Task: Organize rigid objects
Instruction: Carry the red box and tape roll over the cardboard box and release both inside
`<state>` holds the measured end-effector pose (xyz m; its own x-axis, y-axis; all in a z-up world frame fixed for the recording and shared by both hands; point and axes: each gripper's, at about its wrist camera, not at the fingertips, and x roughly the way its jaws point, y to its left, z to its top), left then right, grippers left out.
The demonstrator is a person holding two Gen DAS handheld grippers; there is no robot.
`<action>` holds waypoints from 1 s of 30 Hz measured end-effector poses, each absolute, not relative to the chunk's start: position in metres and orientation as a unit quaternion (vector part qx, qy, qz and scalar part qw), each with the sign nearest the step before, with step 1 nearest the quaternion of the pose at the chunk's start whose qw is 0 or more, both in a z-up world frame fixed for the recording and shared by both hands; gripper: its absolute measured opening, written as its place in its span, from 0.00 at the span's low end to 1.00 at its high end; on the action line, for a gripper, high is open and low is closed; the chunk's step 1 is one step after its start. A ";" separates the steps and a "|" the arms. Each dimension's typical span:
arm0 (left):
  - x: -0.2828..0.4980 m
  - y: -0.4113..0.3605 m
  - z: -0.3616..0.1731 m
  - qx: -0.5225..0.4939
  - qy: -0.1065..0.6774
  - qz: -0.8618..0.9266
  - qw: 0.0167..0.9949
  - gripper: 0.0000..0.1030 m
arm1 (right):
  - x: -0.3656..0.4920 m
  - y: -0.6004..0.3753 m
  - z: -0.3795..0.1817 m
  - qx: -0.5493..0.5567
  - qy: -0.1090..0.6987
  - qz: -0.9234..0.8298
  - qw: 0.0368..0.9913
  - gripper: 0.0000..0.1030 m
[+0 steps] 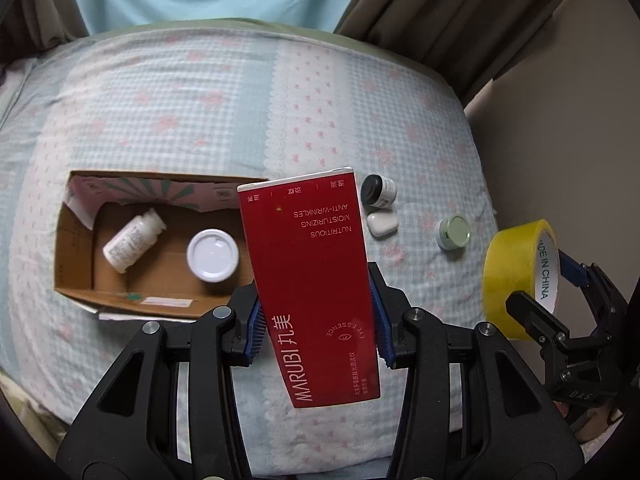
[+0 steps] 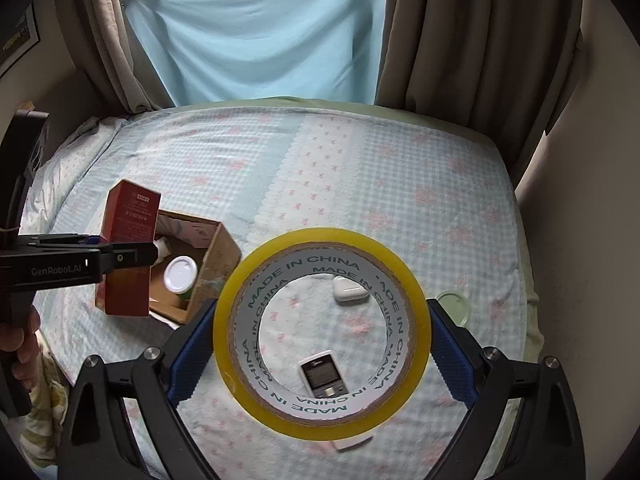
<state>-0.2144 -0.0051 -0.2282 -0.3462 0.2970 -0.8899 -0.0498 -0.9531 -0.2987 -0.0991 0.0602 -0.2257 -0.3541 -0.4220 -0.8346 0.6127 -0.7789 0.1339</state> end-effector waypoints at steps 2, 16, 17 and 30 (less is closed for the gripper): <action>-0.205 -0.031 -0.222 -0.561 -0.106 0.814 0.105 0.39 | -0.081 0.047 -0.216 0.477 0.092 -0.817 0.311 0.92; -0.211 -0.196 -0.241 -0.582 -0.076 0.803 0.106 0.39 | -0.018 -0.076 -0.205 0.501 0.062 -0.816 0.281 0.92; -0.216 -0.203 -0.246 -0.586 -0.074 0.800 0.107 0.39 | -0.019 -0.085 -0.207 0.503 0.063 -0.816 0.277 0.92; -0.271 -0.242 -0.330 -0.626 -0.041 0.770 0.116 0.39 | -0.052 -0.178 -0.271 0.570 0.102 -0.781 0.236 0.93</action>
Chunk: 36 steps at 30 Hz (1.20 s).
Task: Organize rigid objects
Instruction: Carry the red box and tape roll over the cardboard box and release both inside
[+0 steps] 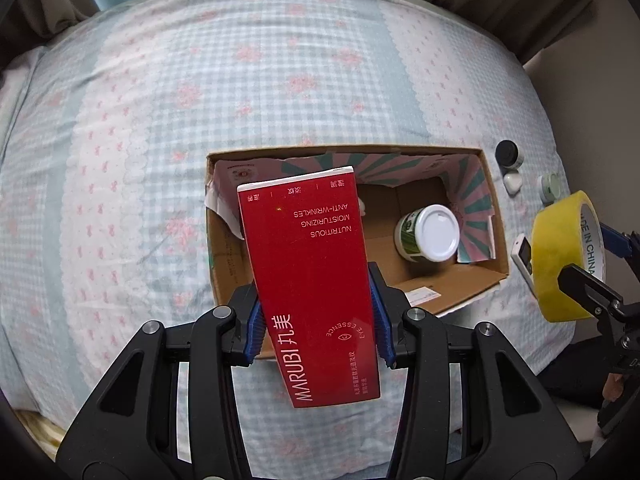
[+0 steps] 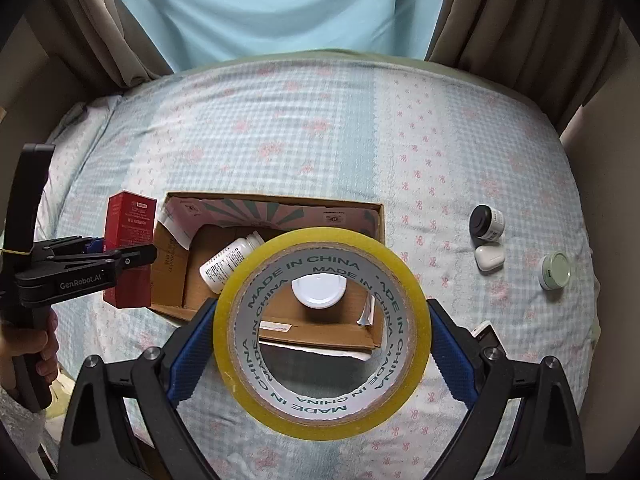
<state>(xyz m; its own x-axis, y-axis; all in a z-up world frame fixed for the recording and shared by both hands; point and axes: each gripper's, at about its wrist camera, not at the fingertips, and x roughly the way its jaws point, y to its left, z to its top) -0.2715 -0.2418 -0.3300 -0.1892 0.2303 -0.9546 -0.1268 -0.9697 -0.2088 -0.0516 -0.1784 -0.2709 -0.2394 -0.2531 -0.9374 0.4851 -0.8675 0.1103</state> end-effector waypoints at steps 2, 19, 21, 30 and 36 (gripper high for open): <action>-0.276 -0.243 -0.347 -0.632 -0.035 0.766 0.114 0.39 | -0.060 -0.194 -0.292 0.578 0.121 -0.772 0.236 0.93; -0.278 -0.227 -0.401 -0.633 0.001 0.764 0.124 1.00 | -0.088 -0.223 -0.387 0.604 0.094 -0.756 0.233 1.00; -0.277 -0.225 -0.396 -0.625 0.005 0.770 0.127 1.00 | -0.085 -0.219 -0.376 0.572 0.078 -0.779 0.242 1.00; -0.274 -0.236 -0.386 -0.627 -0.017 0.770 0.116 1.00 | -0.080 -0.211 -0.368 0.605 0.085 -0.764 0.207 1.00; -0.267 -0.245 -0.368 -0.616 -0.026 0.780 0.112 1.00 | -0.068 -0.207 -0.350 0.597 0.078 -0.774 0.197 1.00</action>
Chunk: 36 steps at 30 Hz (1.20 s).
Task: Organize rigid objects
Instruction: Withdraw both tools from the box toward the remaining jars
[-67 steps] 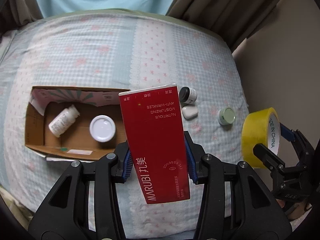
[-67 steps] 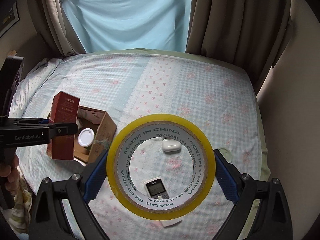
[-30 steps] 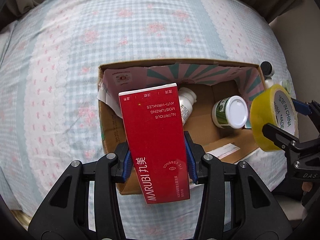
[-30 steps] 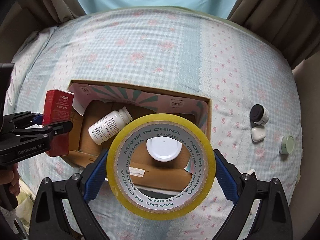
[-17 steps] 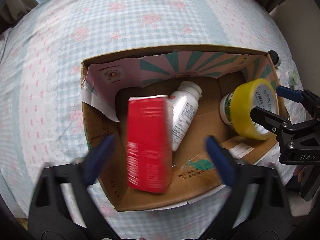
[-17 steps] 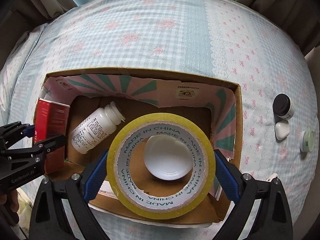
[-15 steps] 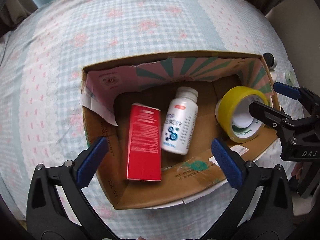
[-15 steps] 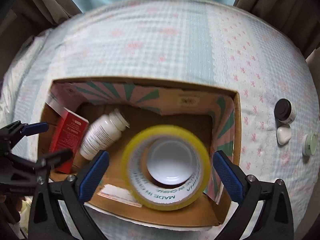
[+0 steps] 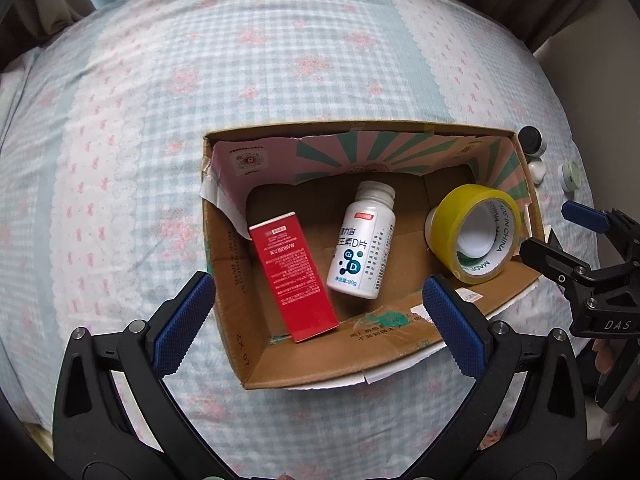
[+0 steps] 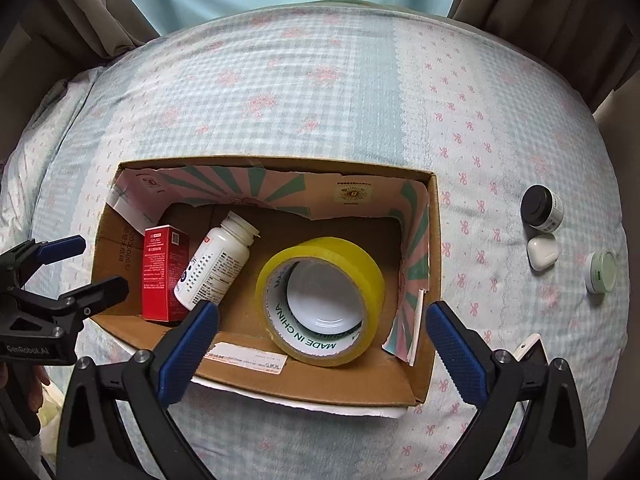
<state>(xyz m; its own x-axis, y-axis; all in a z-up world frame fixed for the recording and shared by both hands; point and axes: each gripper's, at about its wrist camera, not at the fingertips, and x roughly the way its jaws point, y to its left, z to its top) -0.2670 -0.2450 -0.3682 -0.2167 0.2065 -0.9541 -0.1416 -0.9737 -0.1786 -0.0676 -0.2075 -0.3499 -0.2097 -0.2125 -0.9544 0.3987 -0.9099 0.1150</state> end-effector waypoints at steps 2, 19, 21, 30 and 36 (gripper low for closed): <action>-0.264 -0.248 -0.360 -0.612 -0.025 0.783 0.110 1.00 | -0.065 -0.207 -0.343 0.593 0.075 -0.778 0.193 1.00; -0.207 -0.263 -0.273 -0.563 -0.060 0.822 0.058 1.00 | -0.020 -0.184 -0.256 0.538 0.051 -0.828 0.150 1.00; -0.198 -0.259 -0.264 -0.556 -0.066 0.827 0.054 1.00 | -0.013 -0.173 -0.247 0.531 0.045 -0.834 0.143 1.00; -0.161 -0.211 -0.218 -0.526 -0.064 0.846 0.054 1.00 | 0.015 -0.101 -0.209 0.509 0.018 -0.856 0.087 1.00; -0.150 -0.154 -0.197 -0.497 -0.047 0.866 0.039 1.00 | 0.024 -0.036 -0.201 0.492 -0.008 -0.868 0.065 1.00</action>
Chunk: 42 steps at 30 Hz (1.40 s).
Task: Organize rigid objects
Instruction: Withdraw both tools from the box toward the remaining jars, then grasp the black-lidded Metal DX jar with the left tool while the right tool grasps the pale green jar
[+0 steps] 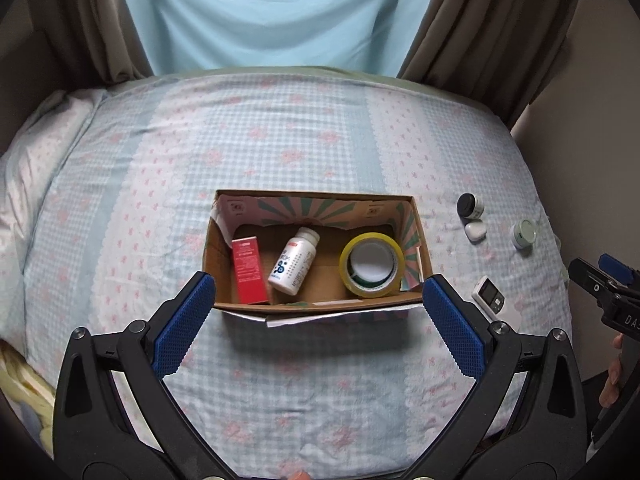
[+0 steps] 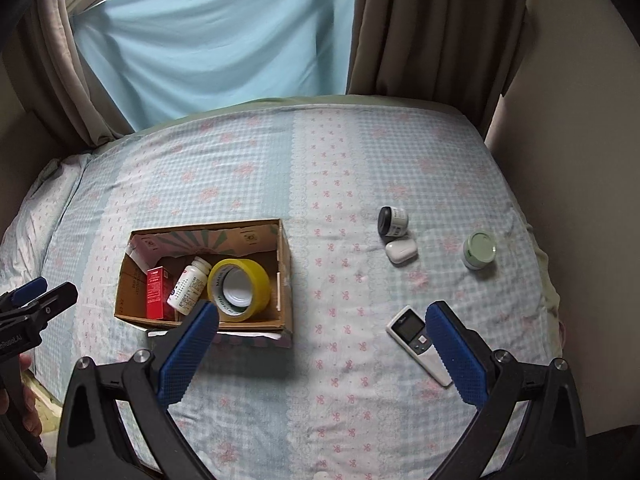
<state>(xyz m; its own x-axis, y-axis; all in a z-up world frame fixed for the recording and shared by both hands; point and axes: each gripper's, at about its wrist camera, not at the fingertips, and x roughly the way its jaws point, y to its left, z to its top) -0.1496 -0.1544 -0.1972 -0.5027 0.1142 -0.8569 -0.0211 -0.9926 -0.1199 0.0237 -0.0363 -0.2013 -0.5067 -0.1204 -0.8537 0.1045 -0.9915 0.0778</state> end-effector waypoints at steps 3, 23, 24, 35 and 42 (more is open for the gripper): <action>-0.144 -0.121 -0.188 -0.494 -0.045 0.866 0.058 1.00 | 0.031 -0.002 -0.199 0.489 -0.023 -0.870 0.052 1.00; -0.194 0.089 -0.211 -0.497 0.020 0.861 0.103 1.00 | 0.001 0.174 -0.239 0.488 -0.060 -0.871 -0.024 1.00; -0.201 0.096 -0.216 -0.499 0.018 0.860 0.104 1.00 | -0.005 0.178 -0.244 0.487 -0.066 -0.870 -0.023 1.00; -0.288 0.177 -0.294 -0.535 0.019 0.835 0.130 1.00 | -0.068 0.215 -0.319 0.494 -0.099 -0.862 -0.054 1.00; -0.345 0.215 -0.360 -0.567 0.033 0.811 0.140 0.98 | -0.111 0.228 -0.382 0.511 -0.103 -0.849 -0.081 1.00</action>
<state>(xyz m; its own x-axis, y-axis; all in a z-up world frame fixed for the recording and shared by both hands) -0.3445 0.2147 -0.3604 -0.3176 0.1894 -0.9291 -0.2638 -0.9588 -0.1052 -0.1106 0.2282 -0.3816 -0.4644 0.0316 -0.8851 -0.2428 -0.9656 0.0929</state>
